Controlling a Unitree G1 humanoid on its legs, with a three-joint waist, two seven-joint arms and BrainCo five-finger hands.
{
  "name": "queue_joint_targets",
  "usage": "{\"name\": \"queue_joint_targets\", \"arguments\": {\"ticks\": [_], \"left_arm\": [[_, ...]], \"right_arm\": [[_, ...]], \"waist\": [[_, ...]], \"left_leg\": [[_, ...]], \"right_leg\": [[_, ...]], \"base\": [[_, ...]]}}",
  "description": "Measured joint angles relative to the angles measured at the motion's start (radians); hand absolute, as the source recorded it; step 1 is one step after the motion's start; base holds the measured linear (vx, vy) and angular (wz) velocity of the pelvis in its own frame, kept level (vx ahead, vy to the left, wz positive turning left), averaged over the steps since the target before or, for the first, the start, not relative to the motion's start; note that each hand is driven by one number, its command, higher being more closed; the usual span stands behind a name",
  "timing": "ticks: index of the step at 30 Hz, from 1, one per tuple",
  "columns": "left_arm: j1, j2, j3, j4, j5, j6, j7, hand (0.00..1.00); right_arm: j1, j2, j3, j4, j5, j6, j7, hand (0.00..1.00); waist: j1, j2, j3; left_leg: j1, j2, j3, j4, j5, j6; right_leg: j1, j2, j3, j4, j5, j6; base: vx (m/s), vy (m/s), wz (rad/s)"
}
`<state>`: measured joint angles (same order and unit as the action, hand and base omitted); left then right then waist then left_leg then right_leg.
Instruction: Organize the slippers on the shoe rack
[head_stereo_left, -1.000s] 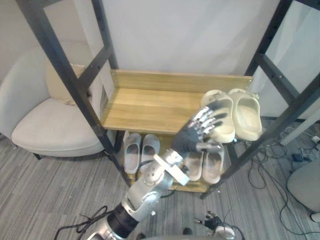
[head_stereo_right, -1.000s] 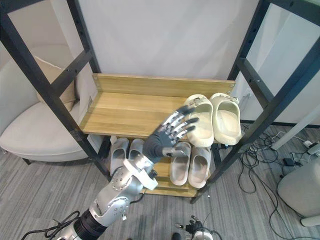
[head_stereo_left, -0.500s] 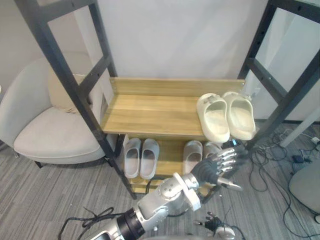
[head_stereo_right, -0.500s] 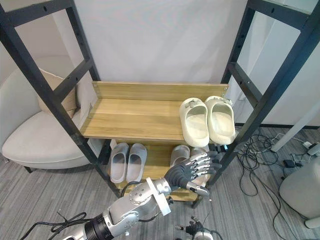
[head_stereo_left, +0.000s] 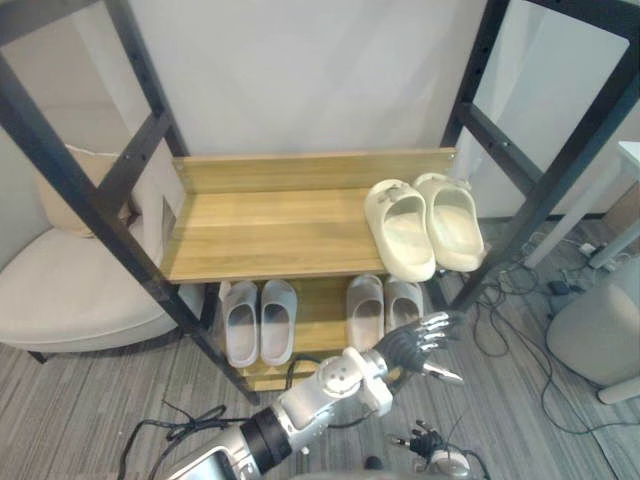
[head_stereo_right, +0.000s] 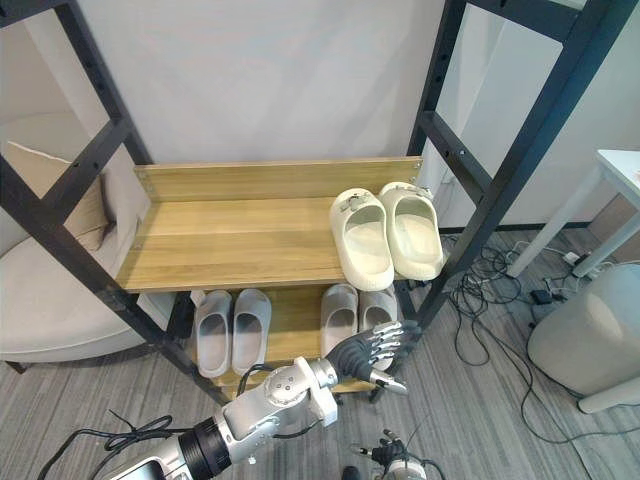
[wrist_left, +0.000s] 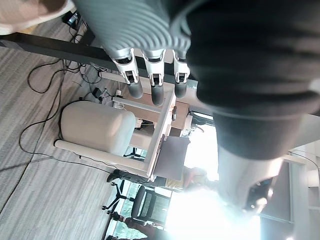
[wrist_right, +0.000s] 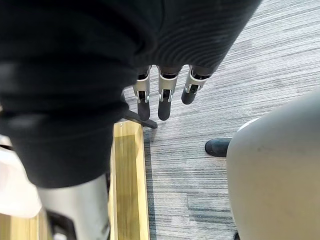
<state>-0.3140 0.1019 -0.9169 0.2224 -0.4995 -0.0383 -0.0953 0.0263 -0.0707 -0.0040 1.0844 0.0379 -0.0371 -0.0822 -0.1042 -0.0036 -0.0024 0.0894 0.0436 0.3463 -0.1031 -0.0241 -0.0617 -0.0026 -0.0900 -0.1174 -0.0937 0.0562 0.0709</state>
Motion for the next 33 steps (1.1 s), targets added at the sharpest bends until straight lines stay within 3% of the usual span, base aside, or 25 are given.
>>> {"name": "queue_joint_targets", "arguments": {"ticks": [6,33], "left_arm": [[-0.041,-0.001,0.04,0.006,0.013,-0.009,0.025,0.0],[-0.129,-0.048,0.202,0.017,0.04,-0.043,0.11,0.0]], "right_arm": [[0.0,0.011,-0.032,-0.007,0.0,-0.001,-0.001,0.0],[0.016,0.022,-0.114,-0.044,0.001,-0.001,0.0,0.0]], "waist": [[-0.004,-0.006,0.014],[-0.011,0.015,0.025]], "left_leg": [[-0.001,0.0,0.02,0.0,-0.006,0.0],[-0.018,-0.001,0.035,0.0,-0.014,-0.002]], "right_leg": [[-0.011,0.002,0.019,-0.001,0.0,0.0],[-0.03,0.003,0.034,0.005,0.005,0.007]], "base": [[-0.02,-0.025,-0.1],[-0.03,-0.033,-0.02]]}}
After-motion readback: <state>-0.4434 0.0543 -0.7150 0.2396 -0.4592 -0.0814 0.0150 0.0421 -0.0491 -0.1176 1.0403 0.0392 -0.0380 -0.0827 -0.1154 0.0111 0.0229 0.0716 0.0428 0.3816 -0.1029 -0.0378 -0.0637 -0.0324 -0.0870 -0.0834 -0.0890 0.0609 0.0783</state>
